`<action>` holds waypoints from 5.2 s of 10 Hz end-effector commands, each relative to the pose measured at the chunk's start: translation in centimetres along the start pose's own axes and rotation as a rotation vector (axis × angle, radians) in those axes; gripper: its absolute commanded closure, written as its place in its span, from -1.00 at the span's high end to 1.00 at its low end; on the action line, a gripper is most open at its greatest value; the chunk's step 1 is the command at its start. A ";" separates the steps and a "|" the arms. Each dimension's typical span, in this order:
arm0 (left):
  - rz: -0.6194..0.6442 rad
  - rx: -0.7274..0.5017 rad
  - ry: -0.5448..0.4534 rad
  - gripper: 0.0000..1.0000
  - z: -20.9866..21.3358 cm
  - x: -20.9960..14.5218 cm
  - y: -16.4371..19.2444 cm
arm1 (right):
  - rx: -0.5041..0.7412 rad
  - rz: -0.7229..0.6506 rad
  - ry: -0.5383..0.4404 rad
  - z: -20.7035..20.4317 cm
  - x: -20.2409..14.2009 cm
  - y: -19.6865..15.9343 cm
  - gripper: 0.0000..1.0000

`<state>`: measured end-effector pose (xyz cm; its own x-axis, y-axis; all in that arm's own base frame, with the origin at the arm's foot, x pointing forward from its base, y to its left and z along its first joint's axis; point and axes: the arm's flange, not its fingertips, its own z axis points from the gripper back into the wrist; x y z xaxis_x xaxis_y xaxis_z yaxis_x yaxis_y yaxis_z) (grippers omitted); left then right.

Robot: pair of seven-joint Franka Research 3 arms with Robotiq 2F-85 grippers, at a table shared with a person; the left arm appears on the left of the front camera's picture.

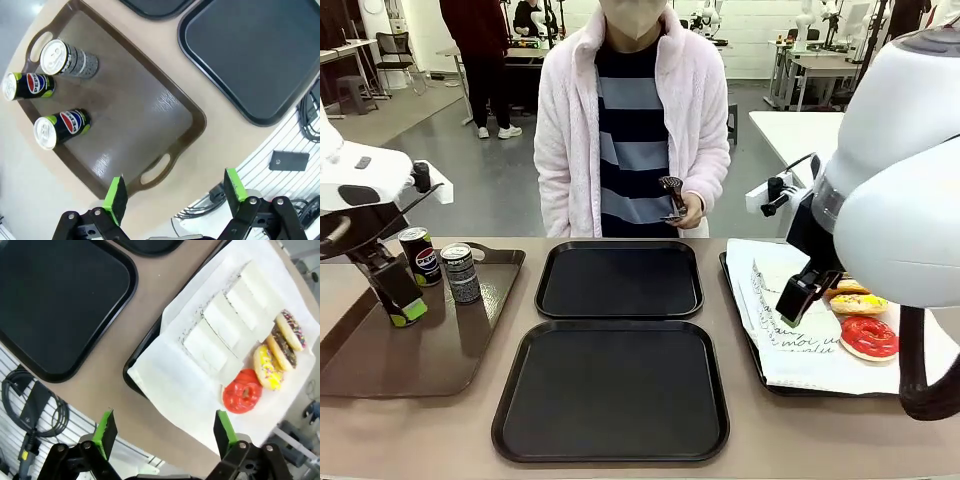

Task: Set up donuts and drinks on trays.
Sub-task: Pick up one Pepsi coke and place it on the Flat Tray.

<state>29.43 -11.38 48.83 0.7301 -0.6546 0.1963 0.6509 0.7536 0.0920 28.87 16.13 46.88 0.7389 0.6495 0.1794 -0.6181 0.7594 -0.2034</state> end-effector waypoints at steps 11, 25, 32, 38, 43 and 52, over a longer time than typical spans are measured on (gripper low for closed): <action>0.685 -1.118 -0.413 1.00 -0.9 -15.7 20.9 | 1.074 -1.011 -0.582 0.0 -25.1 -28.2 1.00; 0.889 -1.069 -0.417 1.00 -3.2 -21.1 25.0 | 1.128 -1.035 -0.454 -3.0 -29.4 -30.1 1.00; 0.917 -0.989 -0.365 1.00 -2.6 -19.5 25.6 | 1.128 -1.035 -0.454 -3.0 -29.4 -30.1 1.00; 0.797 -0.282 0.241 1.00 6.9 -9.1 21.5 | 1.128 -1.035 -0.454 -3.0 -29.4 -30.1 1.00; 0.850 -0.076 0.269 1.00 -1.7 -0.3 19.9 | 1.128 -1.035 -0.454 -3.0 -29.4 -30.1 1.00; 0.804 -0.065 0.242 1.00 -6.2 1.6 19.6 | 1.128 -1.035 -0.454 -3.0 -29.4 -30.1 1.00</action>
<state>44.52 2.01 44.38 0.9964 0.0797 -0.0281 -0.0809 0.9957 -0.0458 26.52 -25.87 44.68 0.9392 -0.3322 0.0872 0.0505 0.3849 0.9216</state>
